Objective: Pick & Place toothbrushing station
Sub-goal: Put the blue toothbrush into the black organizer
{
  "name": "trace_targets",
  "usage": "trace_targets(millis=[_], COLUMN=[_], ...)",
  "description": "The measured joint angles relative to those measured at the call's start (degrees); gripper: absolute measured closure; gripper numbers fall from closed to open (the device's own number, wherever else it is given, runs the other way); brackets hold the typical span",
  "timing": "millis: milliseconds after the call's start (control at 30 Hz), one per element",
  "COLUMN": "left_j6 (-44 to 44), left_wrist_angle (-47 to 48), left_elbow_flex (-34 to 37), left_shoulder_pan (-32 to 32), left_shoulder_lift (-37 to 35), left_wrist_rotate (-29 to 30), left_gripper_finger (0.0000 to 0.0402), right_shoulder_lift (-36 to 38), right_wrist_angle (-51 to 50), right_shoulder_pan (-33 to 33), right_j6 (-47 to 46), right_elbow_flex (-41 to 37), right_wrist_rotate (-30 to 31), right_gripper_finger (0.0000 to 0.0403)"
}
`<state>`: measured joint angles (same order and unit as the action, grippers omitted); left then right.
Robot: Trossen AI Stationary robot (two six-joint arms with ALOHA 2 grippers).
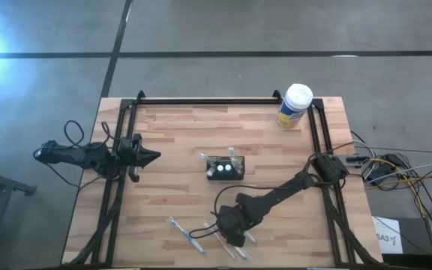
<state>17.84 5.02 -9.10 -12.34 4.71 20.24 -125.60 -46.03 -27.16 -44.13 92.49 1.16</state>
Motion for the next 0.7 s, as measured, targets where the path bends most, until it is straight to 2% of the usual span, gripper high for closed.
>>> trace_targets(millis=[167, 367, 533, 600, 700], left_j6=[-0.17, -0.19, -0.19, -0.21, -0.23], left_wrist_angle=[-0.01, -0.03, -0.46, -0.46, -0.46], left_elbow_flex=[0.00, 0.00, 0.00, 0.00, 0.00], left_shoulder_pan=[0.00, -0.01, -0.02, -0.02, -0.02], left_shoulder_lift=[0.00, 0.00, 0.00, 0.00, 0.01], left_wrist_rotate=[0.01, 0.00, 0.01, 0.00, -0.03], left_gripper_finger=[0.0390, 0.0388, 0.0388, 0.0388, 0.0388], right_shoulder_lift=[0.50, 3.82, 11.22, 14.94, 21.33], right_wrist_angle=[-0.26, -0.63, -0.75, -1.21, -1.28], right_shoulder_pan=[-0.13, -1.21, -3.99, -5.88, -9.30], right_j6=[2.82, 2.74, 2.66, 3.01, 5.15], right_elbow_flex=[-0.02, -0.15, -0.13, -0.20, -0.73], right_wrist_rotate=[0.30, 0.82, 8.64, 14.68, 28.29], right_gripper_finger=[0.0379, 0.0394, 0.0395, 0.0395, 0.0395])
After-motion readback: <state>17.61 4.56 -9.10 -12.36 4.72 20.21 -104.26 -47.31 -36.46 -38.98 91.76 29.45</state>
